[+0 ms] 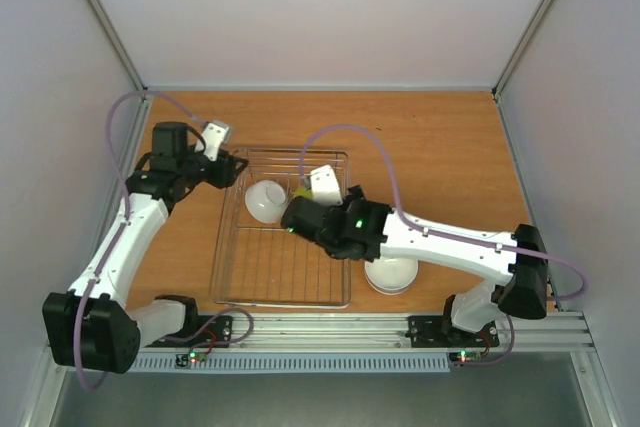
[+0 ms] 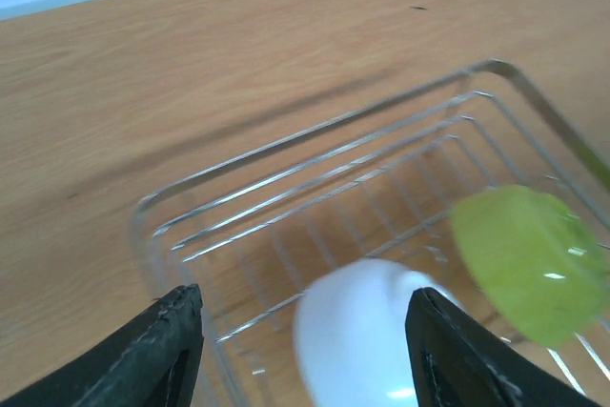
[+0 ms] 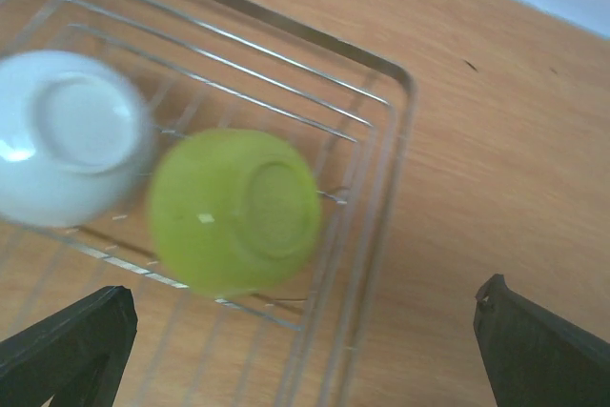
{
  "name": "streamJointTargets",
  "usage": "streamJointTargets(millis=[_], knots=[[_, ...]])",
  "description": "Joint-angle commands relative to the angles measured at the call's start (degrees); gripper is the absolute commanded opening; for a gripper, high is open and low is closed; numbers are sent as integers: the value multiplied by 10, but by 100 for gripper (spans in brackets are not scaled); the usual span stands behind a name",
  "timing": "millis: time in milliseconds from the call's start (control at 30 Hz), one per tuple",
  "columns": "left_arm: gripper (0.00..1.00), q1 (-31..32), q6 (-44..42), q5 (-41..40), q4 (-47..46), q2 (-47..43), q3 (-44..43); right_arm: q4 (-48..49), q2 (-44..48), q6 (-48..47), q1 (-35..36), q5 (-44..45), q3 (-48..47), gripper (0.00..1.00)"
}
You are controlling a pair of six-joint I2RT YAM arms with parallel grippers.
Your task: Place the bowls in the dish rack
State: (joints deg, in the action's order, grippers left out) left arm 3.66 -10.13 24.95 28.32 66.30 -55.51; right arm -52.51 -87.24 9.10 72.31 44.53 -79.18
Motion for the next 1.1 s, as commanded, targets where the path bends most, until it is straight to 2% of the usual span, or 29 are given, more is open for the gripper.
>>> streamJointTargets(millis=[0,100,200,400,500,567,667,933,1067], knots=[[59,82,-22,16,24,0,-37,-58,17,40,-63,2,22,98],[59,136,-30,2,35,10,-56,-72,19,17,-135,-10,30,98],[59,180,-38,-3,49,26,-74,-47,40,-12,-216,-46,62,98],[59,251,-56,-26,78,67,-108,82,156,-52,-408,-288,179,98],[59,290,-59,-41,90,92,-132,155,219,-42,-453,-421,239,98],[59,322,-60,-57,97,110,-148,164,250,-25,-458,-460,262,97],[59,371,-60,-77,109,139,-182,152,292,-3,-457,-460,286,94],[59,509,-47,-147,100,227,-235,43,441,28,-452,-333,345,93],[58,549,-45,-167,90,286,-255,-5,537,26,-452,-307,358,94]])
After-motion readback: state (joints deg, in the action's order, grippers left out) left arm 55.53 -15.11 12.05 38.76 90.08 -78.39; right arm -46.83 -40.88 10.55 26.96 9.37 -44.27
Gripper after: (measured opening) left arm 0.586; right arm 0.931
